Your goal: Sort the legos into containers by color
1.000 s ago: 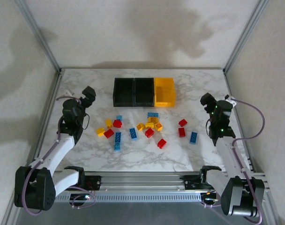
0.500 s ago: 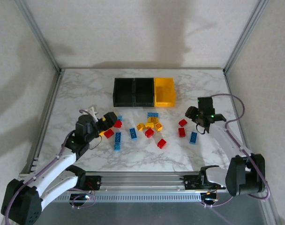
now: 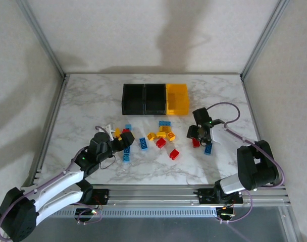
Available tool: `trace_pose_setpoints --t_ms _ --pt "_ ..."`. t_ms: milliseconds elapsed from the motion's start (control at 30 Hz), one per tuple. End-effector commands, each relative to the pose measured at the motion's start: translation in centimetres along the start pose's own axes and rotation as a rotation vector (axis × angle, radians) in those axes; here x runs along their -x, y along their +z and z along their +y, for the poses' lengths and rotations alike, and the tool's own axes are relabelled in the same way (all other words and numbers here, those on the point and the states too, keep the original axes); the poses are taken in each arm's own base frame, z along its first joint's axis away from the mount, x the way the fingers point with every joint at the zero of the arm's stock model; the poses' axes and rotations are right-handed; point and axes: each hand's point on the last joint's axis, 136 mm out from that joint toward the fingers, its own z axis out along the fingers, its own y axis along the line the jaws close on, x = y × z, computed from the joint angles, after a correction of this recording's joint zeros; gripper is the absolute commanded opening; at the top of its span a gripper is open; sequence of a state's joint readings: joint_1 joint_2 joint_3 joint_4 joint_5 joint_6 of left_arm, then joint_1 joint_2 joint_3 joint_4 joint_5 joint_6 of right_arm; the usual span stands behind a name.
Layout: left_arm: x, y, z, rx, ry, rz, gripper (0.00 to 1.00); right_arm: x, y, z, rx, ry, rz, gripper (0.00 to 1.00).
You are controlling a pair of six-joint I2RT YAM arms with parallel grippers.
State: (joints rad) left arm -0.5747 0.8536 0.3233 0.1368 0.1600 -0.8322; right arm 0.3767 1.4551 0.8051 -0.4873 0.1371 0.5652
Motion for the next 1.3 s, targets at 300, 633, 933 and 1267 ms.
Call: trace_pose_setpoints --t_ms 300,633,933,1267 --pt "-0.1 0.9 -0.8 0.011 0.01 -0.009 0.86 -3.1 1.8 2.3 0.017 -0.066 0.091 0.61" --pt "-0.4 1.1 -1.8 0.012 0.03 -0.001 0.86 -3.2 1.7 2.8 -0.026 -0.086 0.072 0.37" --pt "0.4 0.8 -2.2 0.034 0.013 -0.035 0.85 0.6 -2.0 5.4 0.047 -0.093 -0.024 0.28" --pt "1.9 0.2 -3.3 0.056 0.006 -0.062 0.86 9.4 -4.0 11.8 0.093 -0.162 -0.138 0.28"
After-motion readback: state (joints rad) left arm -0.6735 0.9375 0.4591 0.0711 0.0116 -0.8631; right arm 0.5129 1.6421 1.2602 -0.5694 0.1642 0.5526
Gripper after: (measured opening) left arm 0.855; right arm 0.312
